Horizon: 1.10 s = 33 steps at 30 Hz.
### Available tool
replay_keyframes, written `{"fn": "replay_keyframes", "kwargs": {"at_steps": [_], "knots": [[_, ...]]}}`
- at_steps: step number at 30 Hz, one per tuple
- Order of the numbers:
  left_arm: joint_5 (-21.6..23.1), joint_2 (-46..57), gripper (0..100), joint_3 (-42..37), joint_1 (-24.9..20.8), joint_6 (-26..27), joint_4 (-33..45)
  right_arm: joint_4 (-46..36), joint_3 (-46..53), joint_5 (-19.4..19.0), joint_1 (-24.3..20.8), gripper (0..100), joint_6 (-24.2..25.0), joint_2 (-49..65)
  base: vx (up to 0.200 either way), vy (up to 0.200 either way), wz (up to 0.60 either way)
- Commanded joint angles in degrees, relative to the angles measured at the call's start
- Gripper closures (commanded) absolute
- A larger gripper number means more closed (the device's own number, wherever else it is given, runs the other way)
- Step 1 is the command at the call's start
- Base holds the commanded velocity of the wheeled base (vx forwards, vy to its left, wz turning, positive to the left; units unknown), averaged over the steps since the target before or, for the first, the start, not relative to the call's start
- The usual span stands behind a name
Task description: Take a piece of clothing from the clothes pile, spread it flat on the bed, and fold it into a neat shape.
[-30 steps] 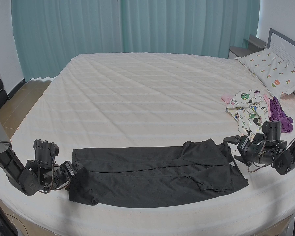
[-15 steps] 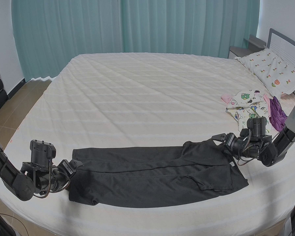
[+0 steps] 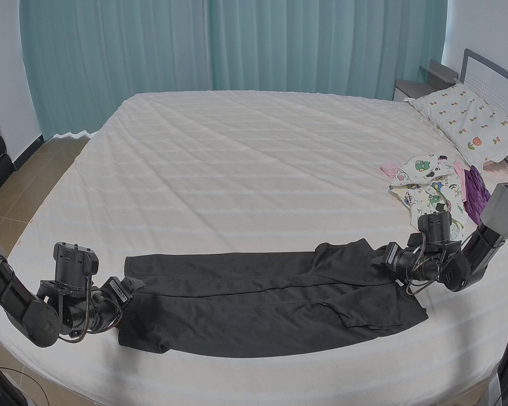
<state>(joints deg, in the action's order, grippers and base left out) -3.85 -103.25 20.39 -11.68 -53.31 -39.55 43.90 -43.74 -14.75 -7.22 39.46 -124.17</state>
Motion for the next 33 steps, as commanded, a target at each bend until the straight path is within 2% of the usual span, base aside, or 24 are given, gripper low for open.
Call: {"fn": "replay_keyframes", "kwargs": {"at_steps": [1,18,19,25,28,31,33], "knots": [[-0.01,-0.37,0,0.00,-0.01,-0.04,0.00,0.13,3.31,-0.19,0.71,100,-0.17,2.97,0.000,0.000,0.00],[-0.19,0.16,0,-0.09,-0.01,0.05,-0.09,0.40,9.55,-1.51,2.56,100,-4.30,5.52,0.000,0.000,0.00],[-0.19,0.16,0,0.00,0.08,0.05,-0.09,0.49,9.64,-1.51,2.56,0,-4.30,5.61,0.000,0.000,0.00],[-0.54,0.16,0,0.61,0.43,-0.30,-0.09,0.66,10.34,-1.68,2.91,0,-3.60,8.60,0.000,0.000,0.00],[-0.81,0.07,0,1.49,0.52,-2.50,-1.23,0.75,11.13,-1.60,3.00,0,-3.16,10.62,0.000,0.000,0.00],[-1.42,-0.19,0,2.37,0.69,-4.08,-2.29,0.75,11.84,-1.51,2.38,0,-0.79,12.11,0.000,0.000,0.00],[-2.56,-1.07,0,3.51,0.96,-4.17,-2.20,0.75,11.92,-1.51,1.86,0,3.87,13.52,0.000,0.000,0.00]]}}
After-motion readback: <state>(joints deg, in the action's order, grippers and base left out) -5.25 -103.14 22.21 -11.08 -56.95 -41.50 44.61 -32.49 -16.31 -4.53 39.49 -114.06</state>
